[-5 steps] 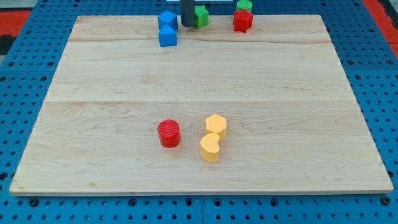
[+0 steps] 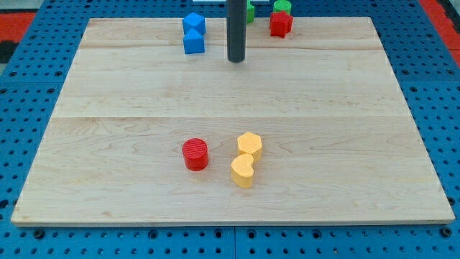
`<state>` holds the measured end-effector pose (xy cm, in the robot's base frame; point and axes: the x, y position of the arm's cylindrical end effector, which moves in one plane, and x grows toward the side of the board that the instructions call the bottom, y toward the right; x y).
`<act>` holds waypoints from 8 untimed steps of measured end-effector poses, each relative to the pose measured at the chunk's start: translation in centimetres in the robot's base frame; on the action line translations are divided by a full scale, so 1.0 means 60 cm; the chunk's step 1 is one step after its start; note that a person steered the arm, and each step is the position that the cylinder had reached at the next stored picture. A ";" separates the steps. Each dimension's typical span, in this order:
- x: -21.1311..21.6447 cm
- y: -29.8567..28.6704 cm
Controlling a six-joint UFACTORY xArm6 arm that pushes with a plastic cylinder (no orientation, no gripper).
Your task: Point your arm at center
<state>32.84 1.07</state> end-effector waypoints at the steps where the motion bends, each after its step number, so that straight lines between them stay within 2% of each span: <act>1: 0.038 -0.015; 4: 0.064 -0.061; 6: 0.134 -0.062; 8: 0.293 -0.067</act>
